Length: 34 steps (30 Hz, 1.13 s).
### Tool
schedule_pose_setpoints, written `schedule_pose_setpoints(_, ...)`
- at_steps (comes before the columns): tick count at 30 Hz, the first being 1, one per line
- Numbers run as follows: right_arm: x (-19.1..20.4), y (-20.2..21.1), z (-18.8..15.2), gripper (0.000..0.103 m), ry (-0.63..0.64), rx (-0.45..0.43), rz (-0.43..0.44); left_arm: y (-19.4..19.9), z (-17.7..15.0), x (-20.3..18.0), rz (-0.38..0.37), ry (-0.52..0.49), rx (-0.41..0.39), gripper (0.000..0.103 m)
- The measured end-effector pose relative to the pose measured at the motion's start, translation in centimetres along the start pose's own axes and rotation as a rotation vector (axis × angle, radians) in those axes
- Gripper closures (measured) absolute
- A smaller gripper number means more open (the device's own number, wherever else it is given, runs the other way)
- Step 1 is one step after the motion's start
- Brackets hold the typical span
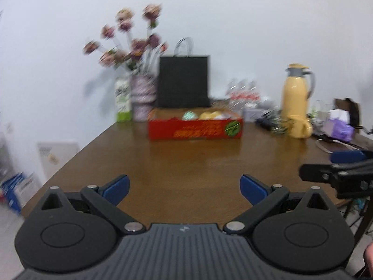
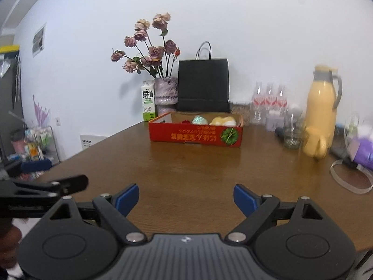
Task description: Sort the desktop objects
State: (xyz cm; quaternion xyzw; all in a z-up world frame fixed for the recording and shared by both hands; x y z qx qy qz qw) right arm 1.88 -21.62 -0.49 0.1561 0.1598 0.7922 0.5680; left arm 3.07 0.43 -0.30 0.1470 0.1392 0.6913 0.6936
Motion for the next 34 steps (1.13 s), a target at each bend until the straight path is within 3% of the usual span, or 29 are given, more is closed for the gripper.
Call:
schedule_pose_setpoints(3,0.0,-0.3,-0.3,0.015,-0.034,0.025,-0.001,-0.3,-0.6,0.8,0.087,0.059,0.046,0.0)
schedule_pose_setpoints(8,-0.3,-0.8,-0.7,0.014,-0.062,0.057,-0.005,-0.5,-0.7,0.7,-0.006,0.006,0.143,0.0)
schedule_pose_setpoints(12,0.5,-1.2,-1.2,0.014,-0.035,0.073,0.003,0.7,-0.1,0.4,-0.005,-0.012,0.083,0.0)
schedule_pose_setpoints(17,1.0,-1.2,-1.4,0.013,-0.014,0.073,0.013,0.8,-0.1,0.6,-0.004,0.004,0.074,0.0)
schedule_pose_setpoints(34,0.8,-1.4,-1.4,0.013,-0.028,0.087,0.019,0.0,-0.3,0.6,-0.03,-0.001,0.105,0.0)
Point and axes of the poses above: each gripper's, at about its wrist camera, not at the fingertips, and y roughly against the way its jaws point, x to its left, z to its top, the point moved 2 cm from there along -y, roughly the way its jaws point, and after that the axes turned 3 degrees about x, right-handed, at the moved point
